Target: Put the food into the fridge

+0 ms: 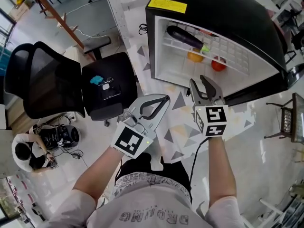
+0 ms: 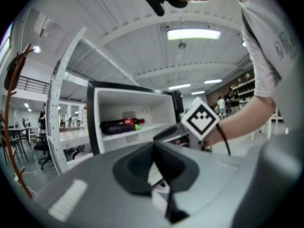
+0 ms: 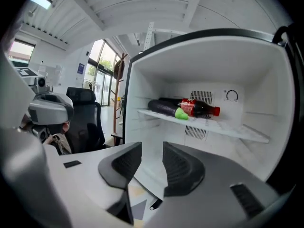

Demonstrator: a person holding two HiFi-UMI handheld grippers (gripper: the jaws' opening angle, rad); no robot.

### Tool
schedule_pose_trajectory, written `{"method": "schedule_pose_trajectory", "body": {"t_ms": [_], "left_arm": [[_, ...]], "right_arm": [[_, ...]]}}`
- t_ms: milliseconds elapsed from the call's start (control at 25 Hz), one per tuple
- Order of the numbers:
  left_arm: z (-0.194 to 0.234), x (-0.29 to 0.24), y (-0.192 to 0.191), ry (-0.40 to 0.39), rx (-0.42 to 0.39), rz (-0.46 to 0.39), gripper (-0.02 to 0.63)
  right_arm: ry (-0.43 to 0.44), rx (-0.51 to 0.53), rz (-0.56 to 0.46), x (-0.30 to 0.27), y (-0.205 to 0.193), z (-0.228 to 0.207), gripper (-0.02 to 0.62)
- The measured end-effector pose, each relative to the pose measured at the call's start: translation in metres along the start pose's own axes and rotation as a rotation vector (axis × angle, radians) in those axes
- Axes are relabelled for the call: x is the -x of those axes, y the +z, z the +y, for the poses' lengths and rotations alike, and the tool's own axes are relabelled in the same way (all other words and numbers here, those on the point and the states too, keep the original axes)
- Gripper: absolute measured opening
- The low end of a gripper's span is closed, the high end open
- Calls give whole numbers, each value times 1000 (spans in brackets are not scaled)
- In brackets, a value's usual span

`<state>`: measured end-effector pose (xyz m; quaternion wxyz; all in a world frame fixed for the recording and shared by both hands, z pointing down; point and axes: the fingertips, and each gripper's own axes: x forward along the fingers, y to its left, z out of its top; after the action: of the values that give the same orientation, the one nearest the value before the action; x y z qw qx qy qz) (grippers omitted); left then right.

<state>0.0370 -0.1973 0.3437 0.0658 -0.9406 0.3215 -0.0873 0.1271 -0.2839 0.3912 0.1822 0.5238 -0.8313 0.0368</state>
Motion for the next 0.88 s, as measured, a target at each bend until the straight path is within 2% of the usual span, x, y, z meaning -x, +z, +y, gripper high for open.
{"method": "schedule_pose_trajectory", "body": {"t_ms": [480,880], "left_arm": [[-7,16,31,-26,-15,-5,8],[-12,25,27,-33,14,5,8]], "right_arm": [[7,-66,-33,56,24,27,74],[25,-111,-58,84,32,44,35]]}}
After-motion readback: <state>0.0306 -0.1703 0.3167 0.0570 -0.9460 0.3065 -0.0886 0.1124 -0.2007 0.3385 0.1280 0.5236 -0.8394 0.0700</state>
